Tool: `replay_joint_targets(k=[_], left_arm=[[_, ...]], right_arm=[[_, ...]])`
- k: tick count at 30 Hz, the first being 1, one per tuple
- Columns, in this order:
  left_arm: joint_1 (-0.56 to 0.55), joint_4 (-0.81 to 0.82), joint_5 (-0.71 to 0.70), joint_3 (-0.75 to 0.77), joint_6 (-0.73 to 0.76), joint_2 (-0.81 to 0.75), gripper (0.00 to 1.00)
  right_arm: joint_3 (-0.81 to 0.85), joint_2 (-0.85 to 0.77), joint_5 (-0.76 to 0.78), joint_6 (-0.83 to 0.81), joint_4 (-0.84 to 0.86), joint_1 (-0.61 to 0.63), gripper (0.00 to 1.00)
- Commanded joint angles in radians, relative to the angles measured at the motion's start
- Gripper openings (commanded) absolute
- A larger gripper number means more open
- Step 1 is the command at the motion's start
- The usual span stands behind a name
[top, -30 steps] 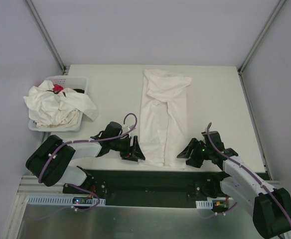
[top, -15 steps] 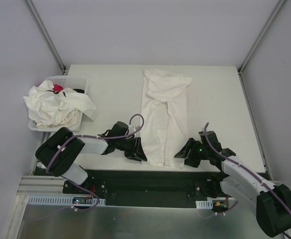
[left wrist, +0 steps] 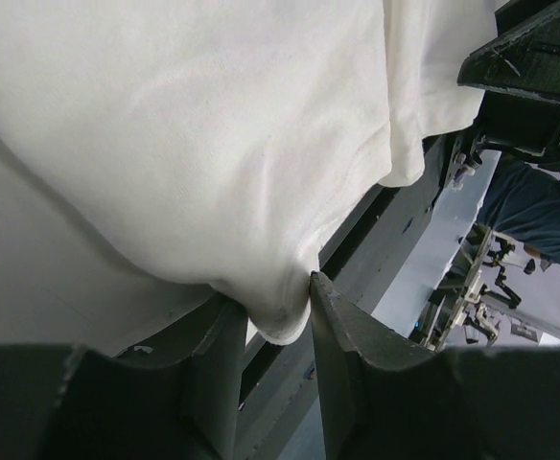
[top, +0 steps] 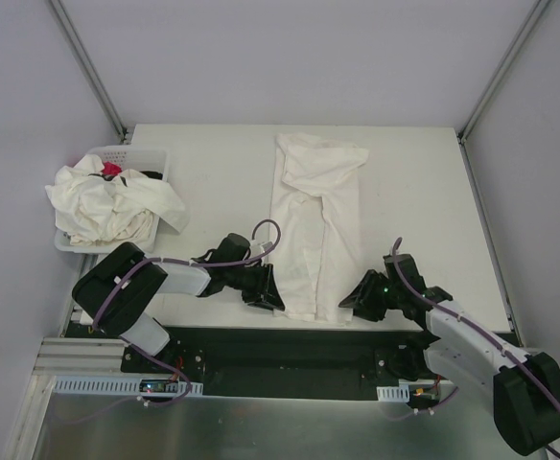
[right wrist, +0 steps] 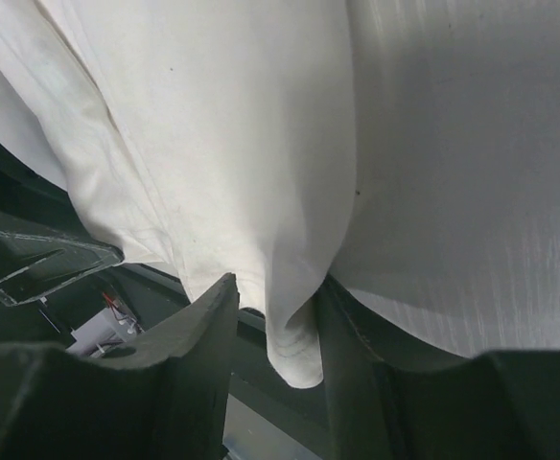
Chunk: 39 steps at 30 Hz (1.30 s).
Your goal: Fold and stack the t-shirts
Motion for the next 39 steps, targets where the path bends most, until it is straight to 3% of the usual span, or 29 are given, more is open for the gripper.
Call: replay_joint_targets(k=[1,15,19,23,39], left_arm=[[-0.009,0.002,-0.012,0.031,0.015,0.007,0.31],[-0.009,0.002,-0.015,0.026,0.018,0.018,0.24],[-0.009,0.002,-0.014,0.028,0.019,0.016,0.12],[-0.009,0.001,-0.011,0.029,0.021,0.019,0.03],[-0.020,-0.182,-0.090,0.098,0.119,-0.110,0.00]], right_arm=[[-0.015,0.010,0.026,0.009,0.021,0.007,0.39],[-0.019,0.022,0.043,0.011,0.042,0.009,0.24],[-0.021,0.021,0.042,0.009,0.048,0.009,0.17],[-0.024,0.017,0.045,0.007,0.053,0.009,0.01],[-0.005,-0.024,0.085,-0.009,0.076,0.045,0.01]])
